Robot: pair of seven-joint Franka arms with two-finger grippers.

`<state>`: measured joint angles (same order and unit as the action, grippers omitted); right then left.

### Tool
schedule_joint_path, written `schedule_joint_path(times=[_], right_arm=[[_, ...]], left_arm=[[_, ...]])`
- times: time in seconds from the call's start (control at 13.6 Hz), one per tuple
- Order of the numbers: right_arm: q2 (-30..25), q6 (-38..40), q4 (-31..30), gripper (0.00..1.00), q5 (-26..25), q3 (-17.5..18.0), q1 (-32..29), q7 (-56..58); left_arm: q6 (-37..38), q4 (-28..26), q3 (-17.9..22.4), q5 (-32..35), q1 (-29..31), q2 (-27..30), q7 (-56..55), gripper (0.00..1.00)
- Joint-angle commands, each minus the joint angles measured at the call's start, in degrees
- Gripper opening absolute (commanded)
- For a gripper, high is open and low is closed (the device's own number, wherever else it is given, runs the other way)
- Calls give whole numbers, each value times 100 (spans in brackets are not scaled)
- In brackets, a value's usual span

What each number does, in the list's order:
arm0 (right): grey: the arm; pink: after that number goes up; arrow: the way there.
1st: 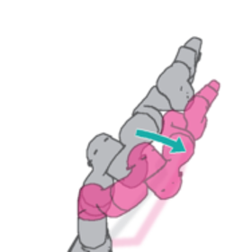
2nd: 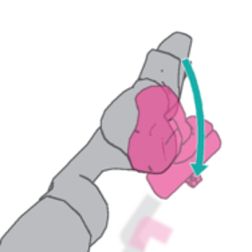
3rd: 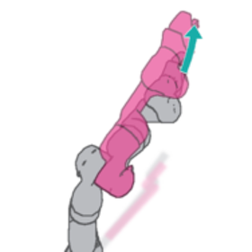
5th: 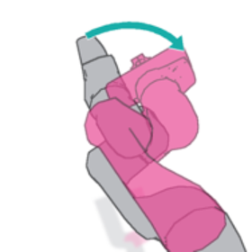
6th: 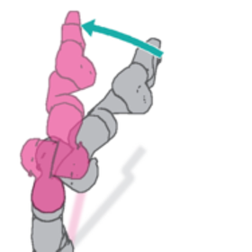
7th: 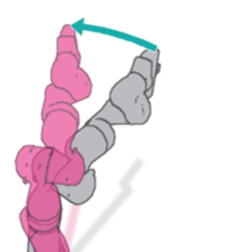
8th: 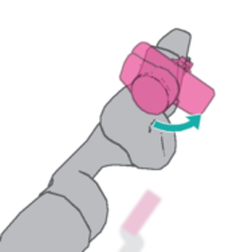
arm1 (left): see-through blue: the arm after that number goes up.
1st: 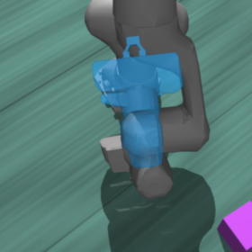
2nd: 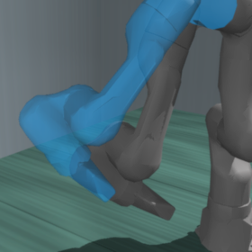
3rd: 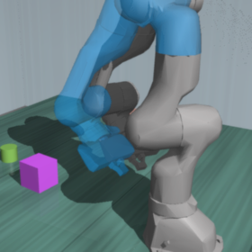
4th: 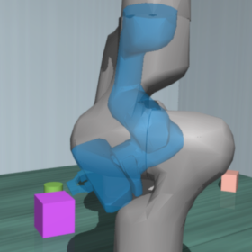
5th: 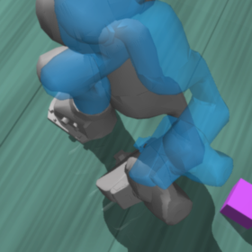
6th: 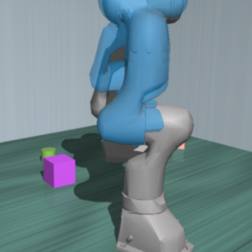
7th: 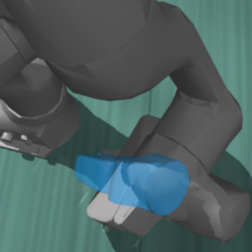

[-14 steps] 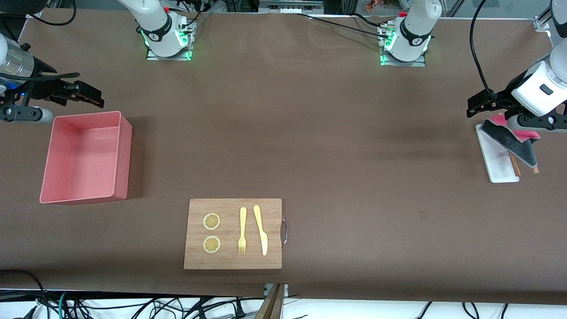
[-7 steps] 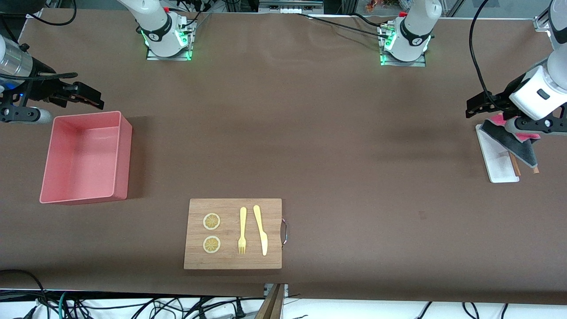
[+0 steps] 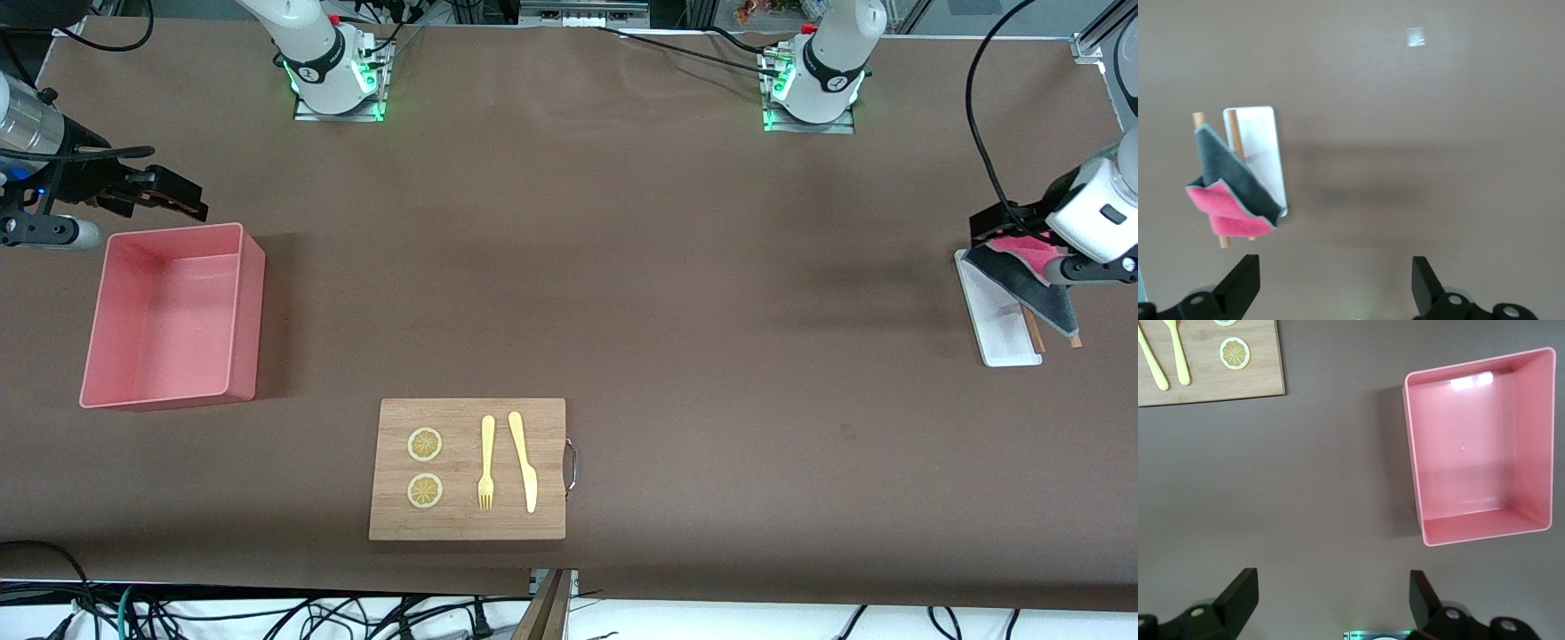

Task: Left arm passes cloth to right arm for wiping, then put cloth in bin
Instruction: 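Close the left gripper on the cloth's edge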

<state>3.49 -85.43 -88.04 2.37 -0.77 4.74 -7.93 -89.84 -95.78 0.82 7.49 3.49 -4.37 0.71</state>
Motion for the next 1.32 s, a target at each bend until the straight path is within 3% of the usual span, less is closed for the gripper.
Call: schedule_joint_path(times=[0.0, 0.44, 0.59, 0.88, 1.1, 1.25], right_arm=[[-7, -43, 15, 100, 97, -116, -17, 46], [2, -79, 15, 100, 115, -213, -17, 54], [11, -79, 15, 100, 115, -213, -17, 63], [11, -79, 15, 100, 115, -213, -17, 63], [11, -79, 15, 100, 220, -213, -17, 63], [11, -79, 15, 100, 229, -213, -17, 63]], left_arm=[[10, 7, -30, 104, 397, -125, -9, 100], [-225, -63, -21, 77, 1258, -441, -1185, 100], [-734, -456, -21, 77, 1548, -424, -1511, 100], [-2438, -1897, -30, 130, 2216, -73, -1521, 100], [-3389, -2242, -30, 130, 2507, -309, -1495, 100], [-3444, -2243, -30, 130, 2551, -555, -1495, 100]])
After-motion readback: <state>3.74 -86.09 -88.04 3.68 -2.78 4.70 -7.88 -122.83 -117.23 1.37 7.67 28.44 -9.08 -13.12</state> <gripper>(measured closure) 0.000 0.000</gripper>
